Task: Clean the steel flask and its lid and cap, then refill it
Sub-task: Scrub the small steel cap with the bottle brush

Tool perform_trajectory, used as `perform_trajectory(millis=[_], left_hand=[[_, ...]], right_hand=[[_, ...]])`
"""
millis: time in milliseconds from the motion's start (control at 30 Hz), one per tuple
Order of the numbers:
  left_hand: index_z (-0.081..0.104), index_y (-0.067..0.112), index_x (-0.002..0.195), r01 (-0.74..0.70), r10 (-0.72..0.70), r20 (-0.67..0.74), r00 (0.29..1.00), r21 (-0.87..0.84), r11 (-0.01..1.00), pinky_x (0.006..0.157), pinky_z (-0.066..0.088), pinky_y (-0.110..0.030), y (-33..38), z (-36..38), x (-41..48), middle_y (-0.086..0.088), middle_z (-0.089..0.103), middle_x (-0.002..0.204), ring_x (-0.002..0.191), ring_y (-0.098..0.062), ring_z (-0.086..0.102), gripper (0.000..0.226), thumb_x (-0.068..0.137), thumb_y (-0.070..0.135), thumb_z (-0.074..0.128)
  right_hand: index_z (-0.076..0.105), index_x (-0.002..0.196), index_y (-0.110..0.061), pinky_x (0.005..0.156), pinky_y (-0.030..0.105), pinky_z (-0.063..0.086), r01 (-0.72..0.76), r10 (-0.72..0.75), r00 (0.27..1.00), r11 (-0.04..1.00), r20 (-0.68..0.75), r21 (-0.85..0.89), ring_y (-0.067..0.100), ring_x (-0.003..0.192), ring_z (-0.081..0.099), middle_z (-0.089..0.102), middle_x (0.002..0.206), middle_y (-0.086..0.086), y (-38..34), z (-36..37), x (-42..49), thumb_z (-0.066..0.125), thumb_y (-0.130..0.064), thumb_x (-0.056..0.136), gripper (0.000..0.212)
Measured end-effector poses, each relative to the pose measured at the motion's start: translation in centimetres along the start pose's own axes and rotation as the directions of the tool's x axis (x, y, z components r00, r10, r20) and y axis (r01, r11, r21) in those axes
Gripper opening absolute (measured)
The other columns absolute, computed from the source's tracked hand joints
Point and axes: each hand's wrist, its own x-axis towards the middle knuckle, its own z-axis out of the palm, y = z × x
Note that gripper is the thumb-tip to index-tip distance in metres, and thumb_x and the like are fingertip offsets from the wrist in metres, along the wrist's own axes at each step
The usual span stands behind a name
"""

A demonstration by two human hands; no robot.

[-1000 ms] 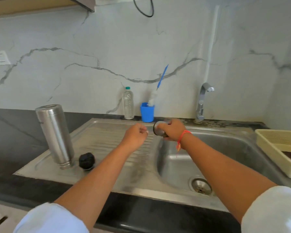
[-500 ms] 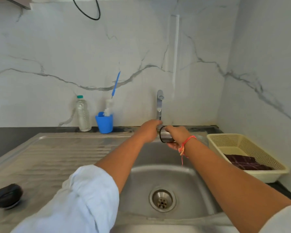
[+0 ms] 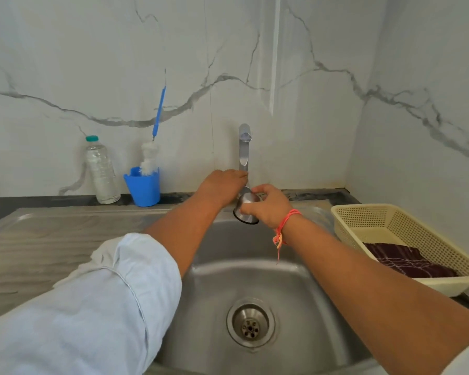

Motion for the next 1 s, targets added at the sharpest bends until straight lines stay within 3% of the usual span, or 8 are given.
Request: perform_trajectory(millis=[233,367,433,567,633,733,867,1000], left_hand=[[0.048,0.009,0.144,0.102,-0.098,0.035,0.995,-0.154,0.983,0.093,0.052,-0.039,-0.2,-0.3,-0.7,-0.013,0.058,0.136,0.115,-0.032,0.062,0.042,0.102,0.008,0.054],[0.05,0.01,0.149,0.128,-0.124,0.042,0.991,-0.517,0.846,0.103,0.043,-0.033,-0.7,0.7,-0.4,-0.011,0.052,0.149,0.128,-0.031,0.056,0.053,0.098,-0.002,0.056],[0.047,0.012,0.153,0.159,-0.162,0.053,0.985,-0.63,0.76,0.111,0.038,-0.033,-1.0,1.0,-0.5,-0.01,0.048,0.156,0.138,-0.03,0.05,0.057,0.099,-0.004,0.054],[0.034,0.014,0.16,0.264,-0.208,0.17,0.963,-0.74,0.619,0.122,0.033,-0.038,-1.3,1.6,-0.4,-0.011,0.044,0.159,0.148,-0.028,0.041,0.06,0.103,-0.001,0.046],[0.038,0.015,0.159,0.305,-0.23,0.211,0.95,-0.783,0.543,0.122,0.034,-0.038,-1.5,1.9,0.2,-0.01,0.047,0.157,0.147,-0.025,0.042,0.06,0.102,-0.002,0.045],[0.048,0.012,0.153,0.336,-0.245,0.252,0.936,-0.85,0.407,0.121,0.037,-0.042,-1.8,2.3,1.0,-0.009,0.054,0.152,0.143,-0.024,0.049,0.054,0.1,-0.002,0.047],[0.049,0.006,0.15,0.361,-0.275,0.297,0.915,-0.905,0.225,0.12,0.039,-0.044,-1.4,1.6,0.8,-0.013,0.055,0.151,0.14,-0.025,0.051,0.058,0.095,-0.01,0.045],[0.05,0.004,0.148,0.357,-0.268,0.319,0.909,-0.928,0.107,0.097,0.05,-0.035,-1.0,1.0,0.5,-0.01,0.061,0.138,0.119,-0.021,0.058,0.054,0.098,-0.013,0.043]], right_hand=[[0.053,0.129,-0.015,0.082,0.03,0.049,-0.018,0.019,0.999,0.999,0.033,-0.042,0.022,0.103,0.06,0.059,0.116,0.005,-0.2,0.6,0.3,0.081,-0.026,0.075,0.062],[0.057,0.107,-0.017,0.082,0.038,0.057,-0.084,0.088,0.995,0.993,0.038,-0.078,0.023,0.098,0.064,0.063,0.105,0.003,-0.1,0.7,0.2,0.079,-0.032,0.076,0.041],[0.062,0.105,-0.014,0.083,0.042,0.062,-0.204,0.198,0.976,0.976,0.093,0.069,0.026,0.099,0.068,0.067,0.106,0.01,0.0,0.9,0.3,0.073,-0.028,0.08,0.031],[0.058,0.109,-0.011,0.078,0.041,0.062,-0.527,0.398,0.849,0.675,0.347,0.516,0.028,0.1,0.064,0.061,0.112,0.02,-0.2,0.9,0.0,0.058,-0.022,0.093,0.02],[0.057,0.107,-0.008,0.08,0.044,0.061,-0.576,0.424,0.816,0.56,0.392,0.595,0.029,0.093,0.064,0.06,0.104,0.021,0.2,0.5,0.0,0.055,-0.024,0.097,0.019],[0.059,0.112,-0.005,0.07,0.035,0.061,-0.597,0.442,0.8,0.511,0.406,0.618,0.025,0.082,0.066,0.062,0.108,0.02,1.0,0.1,0.1,0.058,-0.034,0.097,0.033],[0.061,0.12,-0.001,0.077,0.039,0.063,-0.488,0.324,0.873,0.589,0.366,0.644,0.03,0.097,0.069,0.064,0.112,0.022,2.0,0.5,0.2,0.072,-0.018,0.091,0.034],[0.062,0.111,-0.003,0.077,0.036,0.061,-0.278,0.193,0.955,0.846,0.226,0.455,0.024,0.088,0.069,0.069,0.107,0.018,2.5,1.3,0.0,0.076,0.007,0.077,0.038]])
